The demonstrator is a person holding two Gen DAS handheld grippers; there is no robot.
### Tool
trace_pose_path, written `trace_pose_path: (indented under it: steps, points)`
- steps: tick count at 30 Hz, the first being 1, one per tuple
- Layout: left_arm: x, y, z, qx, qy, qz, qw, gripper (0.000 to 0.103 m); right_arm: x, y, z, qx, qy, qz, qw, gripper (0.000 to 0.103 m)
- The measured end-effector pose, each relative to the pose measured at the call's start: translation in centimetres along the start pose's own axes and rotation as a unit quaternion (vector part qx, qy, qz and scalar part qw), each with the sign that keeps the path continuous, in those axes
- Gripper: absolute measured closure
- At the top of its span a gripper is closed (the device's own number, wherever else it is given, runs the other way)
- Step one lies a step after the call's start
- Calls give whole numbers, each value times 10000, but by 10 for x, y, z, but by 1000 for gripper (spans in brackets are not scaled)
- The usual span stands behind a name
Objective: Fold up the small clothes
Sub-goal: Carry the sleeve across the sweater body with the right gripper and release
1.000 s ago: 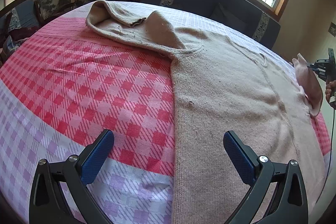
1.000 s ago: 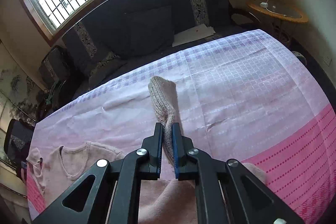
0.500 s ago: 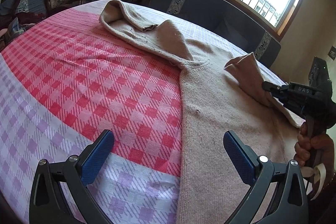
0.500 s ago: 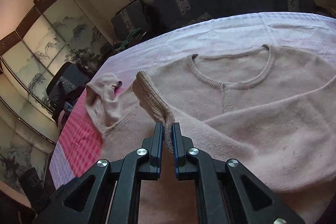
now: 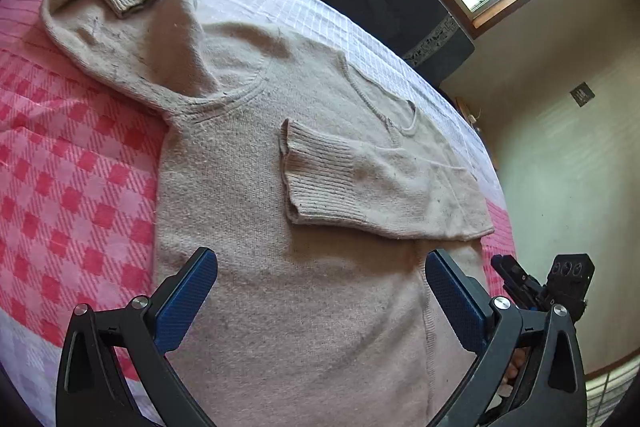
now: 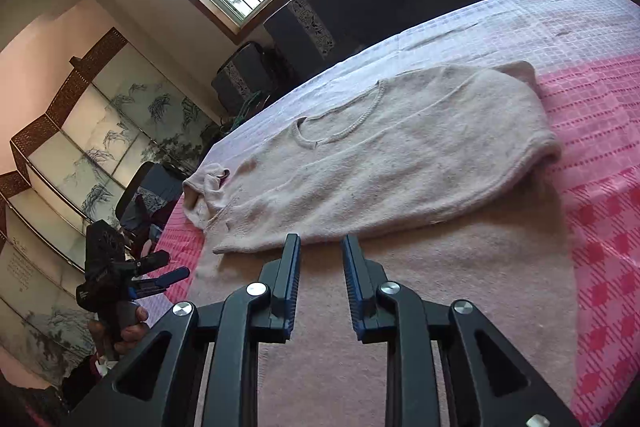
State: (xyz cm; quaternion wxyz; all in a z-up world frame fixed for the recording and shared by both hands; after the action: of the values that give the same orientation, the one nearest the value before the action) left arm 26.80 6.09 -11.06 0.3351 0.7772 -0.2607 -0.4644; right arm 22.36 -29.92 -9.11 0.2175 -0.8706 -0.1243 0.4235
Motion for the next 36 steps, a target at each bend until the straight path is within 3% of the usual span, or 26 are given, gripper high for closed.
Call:
trace_pose_path:
  steps: [3, 5, 6, 7, 8, 9, 13, 16, 18, 23, 28, 29, 30, 33, 36]
  points:
    - [26, 0, -9, -258, -117, 23, 9996, 1, -11, 32, 13, 316, -27, -44, 9995, 75]
    - [37, 7, -15, -132, -145, -194, 9996, 1, -13, 45, 20, 444, -25, -67, 9990, 75]
    - [42, 9, -18, -147, -168, -175, 9996, 10, -13, 48, 22, 483, -29, -95, 9988, 75]
    - [45, 10, -20, -184, -94, -166, 9996, 25, -12, 50, 24, 508, -38, -132, 9986, 74]
    - [50, 12, -22, -165, -137, -262, 9994, 70, -11, 51, 24, 520, -43, -136, 9985, 74]
    - [60, 12, -23, -83, -328, -438, 9985, 96, -11, 55, 24, 536, -45, -111, 9985, 74]
    - [60, 41, -45, 693, 10, -720, 9950, 96, -2, 61, 23, 674, -96, -68, 9977, 71]
    - [39, 70, -76, 1389, 636, -736, 9855, 96, 1, 69, 23, 857, -131, -111, 9962, 66]
    - [31, 72, -94, 1617, 789, -905, 9795, 96, 0, 71, 24, 892, -105, -120, 9959, 63]
    - [51, 20, -105, 1589, 696, -1586, 9720, 96, 1, 69, 22, 886, -98, -194, 9958, 60]
    - [54, -12, -94, 1218, 864, -1386, 9790, 96, 7, 67, -7, 1396, -247, -816, 9865, 57]
    - [55, -14, -93, 1237, 869, -1415, 9783, 96, 10, 69, -14, 1534, -263, -860, 9841, 53]
    - [57, -14, -92, 1260, 849, -1447, 9777, 96, 15, 73, -21, 1658, -281, -795, 9825, 48]
    - [62, -13, -88, 1327, 811, -1519, 9761, 96, 33, 90, -36, 2023, -396, -411, 9777, 48]
    - [65, -17, -86, 1262, 799, -1529, 9769, 94, 37, 110, -48, 2171, -95, 45, 9761, 58]
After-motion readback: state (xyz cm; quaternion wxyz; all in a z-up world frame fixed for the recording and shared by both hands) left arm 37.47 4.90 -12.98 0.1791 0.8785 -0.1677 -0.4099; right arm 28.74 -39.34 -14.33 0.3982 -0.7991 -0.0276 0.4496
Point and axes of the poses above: each gripper's, at about its wrist camera, not at the fingertips, and x roughly the way its jaws point, y to its right, z to its underside, the point moved 7 cm from there along x, roughly the way its jaws point, and after that the axes turned 14 degrees about z, right-handed, at the moved point
